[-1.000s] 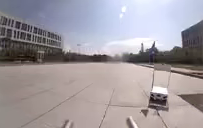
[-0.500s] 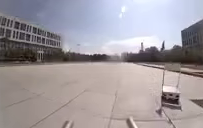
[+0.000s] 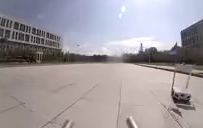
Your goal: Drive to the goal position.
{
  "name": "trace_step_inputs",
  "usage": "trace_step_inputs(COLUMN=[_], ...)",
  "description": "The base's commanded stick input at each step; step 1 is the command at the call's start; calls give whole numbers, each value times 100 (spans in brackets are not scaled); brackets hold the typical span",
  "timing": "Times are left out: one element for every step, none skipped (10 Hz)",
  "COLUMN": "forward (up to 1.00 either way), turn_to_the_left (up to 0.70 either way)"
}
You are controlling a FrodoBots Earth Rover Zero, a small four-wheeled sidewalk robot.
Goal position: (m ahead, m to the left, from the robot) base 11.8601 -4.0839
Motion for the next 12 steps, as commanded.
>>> trace_step_inputs(forward=[70, 70, 70, 70, 70, 70, 70, 70, 70, 70, 70, 70], turn_to_the_left=[0, 0, 0, 0, 0, 0, 0, 0, 0, 0, 0, 0])
